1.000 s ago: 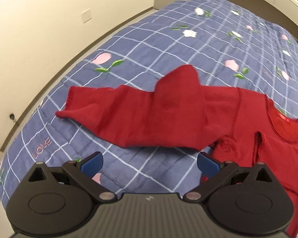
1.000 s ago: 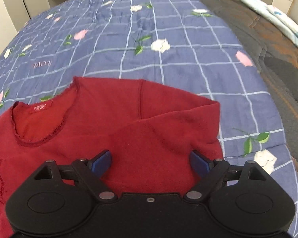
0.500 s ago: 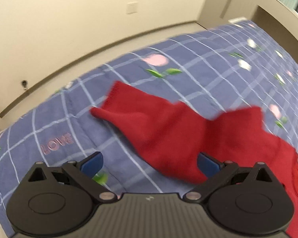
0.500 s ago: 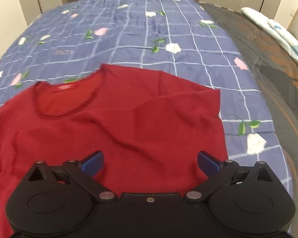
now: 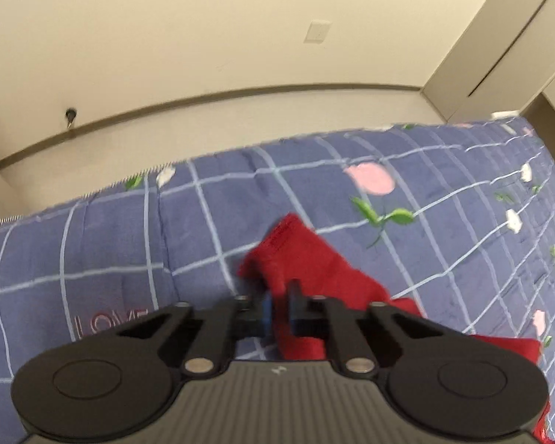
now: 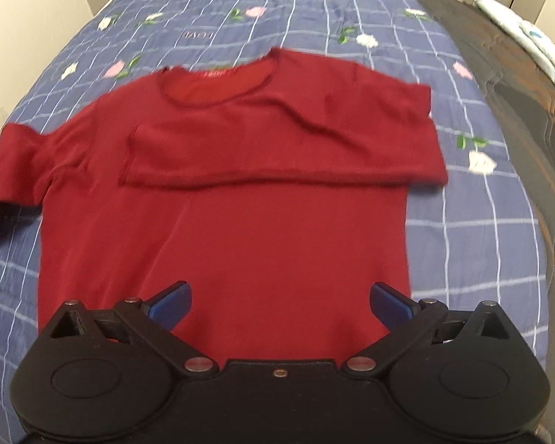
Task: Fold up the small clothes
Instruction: 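Grasp the other sleeve cuff with the left gripper, fold it across, release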
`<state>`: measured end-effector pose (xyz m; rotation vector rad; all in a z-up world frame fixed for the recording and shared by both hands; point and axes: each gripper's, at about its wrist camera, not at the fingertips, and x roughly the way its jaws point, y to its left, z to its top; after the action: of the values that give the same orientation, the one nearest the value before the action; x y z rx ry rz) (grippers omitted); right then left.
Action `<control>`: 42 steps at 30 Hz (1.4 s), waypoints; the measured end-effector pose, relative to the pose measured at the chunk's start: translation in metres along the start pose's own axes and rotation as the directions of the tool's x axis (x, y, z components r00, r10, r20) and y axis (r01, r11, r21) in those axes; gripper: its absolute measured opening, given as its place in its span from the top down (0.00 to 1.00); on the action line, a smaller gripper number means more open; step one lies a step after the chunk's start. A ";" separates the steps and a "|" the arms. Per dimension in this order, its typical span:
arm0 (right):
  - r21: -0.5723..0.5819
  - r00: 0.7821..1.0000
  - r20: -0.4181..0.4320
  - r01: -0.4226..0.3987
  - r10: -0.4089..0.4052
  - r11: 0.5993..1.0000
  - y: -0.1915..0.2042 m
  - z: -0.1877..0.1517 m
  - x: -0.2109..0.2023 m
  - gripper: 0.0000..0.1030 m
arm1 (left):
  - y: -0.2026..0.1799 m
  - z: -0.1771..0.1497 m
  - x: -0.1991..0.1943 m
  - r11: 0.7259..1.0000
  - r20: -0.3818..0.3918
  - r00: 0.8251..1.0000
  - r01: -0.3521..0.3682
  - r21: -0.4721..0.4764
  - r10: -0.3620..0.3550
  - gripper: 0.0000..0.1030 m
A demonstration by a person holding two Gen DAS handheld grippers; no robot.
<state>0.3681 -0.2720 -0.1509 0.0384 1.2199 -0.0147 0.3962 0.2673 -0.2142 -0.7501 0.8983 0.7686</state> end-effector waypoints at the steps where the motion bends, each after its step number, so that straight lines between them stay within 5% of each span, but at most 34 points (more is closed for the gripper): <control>1: 0.003 1.000 -0.002 -0.003 0.003 1.000 0.001 -0.001 -0.001 0.01 | 0.000 0.000 -0.005 1.000 0.017 1.000 0.017 0.012 -0.017 0.96; 7: 0.014 1.000 0.008 -0.030 0.030 0.999 0.004 0.000 -0.005 0.01 | -0.003 0.016 -0.055 0.993 0.173 0.979 0.100 0.066 -0.110 0.97; 11: 0.021 0.998 0.023 -0.059 0.058 0.998 0.007 0.001 -0.008 0.01 | -0.010 0.041 -0.096 0.977 0.319 0.926 0.169 0.130 -0.203 0.97; 16: 0.024 0.996 0.037 -0.088 0.087 0.996 0.006 -0.001 -0.010 0.01 | -0.043 0.052 -0.138 0.927 0.390 0.853 0.248 0.279 -0.346 0.98; 22: 0.066 0.993 0.059 -0.103 0.100 0.992 -0.010 -0.002 -0.015 0.01 | -0.109 0.014 -0.175 0.815 0.341 0.772 0.372 0.444 -0.537 0.97; 26: 0.085 0.992 0.082 -0.104 0.097 0.991 -0.030 -0.001 -0.022 0.01 | -0.167 -0.030 -0.198 0.701 0.245 0.712 0.460 0.544 -0.658 0.97; 29: 0.109 0.991 0.102 -0.096 0.085 0.989 -0.050 -0.003 -0.028 0.01 | -0.213 -0.069 -0.203 0.617 0.153 0.688 0.503 0.605 -0.710 0.97; 36: 0.158 0.993 0.116 -0.048 0.030 0.986 -0.105 -0.017 -0.038 0.01 | -0.305 -0.198 -0.186 0.458 -0.052 0.709 0.507 0.730 -0.703 0.97; 39: 0.186 0.994 0.113 -0.026 0.004 0.982 -0.132 -0.025 -0.039 0.01 | -0.327 -0.261 -0.165 0.391 -0.127 0.735 0.489 0.780 -0.666 0.97; 42: 0.211 0.995 0.103 -0.005 -0.018 0.977 -0.153 -0.035 -0.037 0.01 | -0.325 -0.318 -0.148 0.361 -0.193 0.772 0.483 0.798 -0.606 0.98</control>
<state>0.3180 -0.4243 -0.1313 0.2171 1.1097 -0.1508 0.4805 -0.1979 -0.1418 -0.0955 0.6883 -0.2633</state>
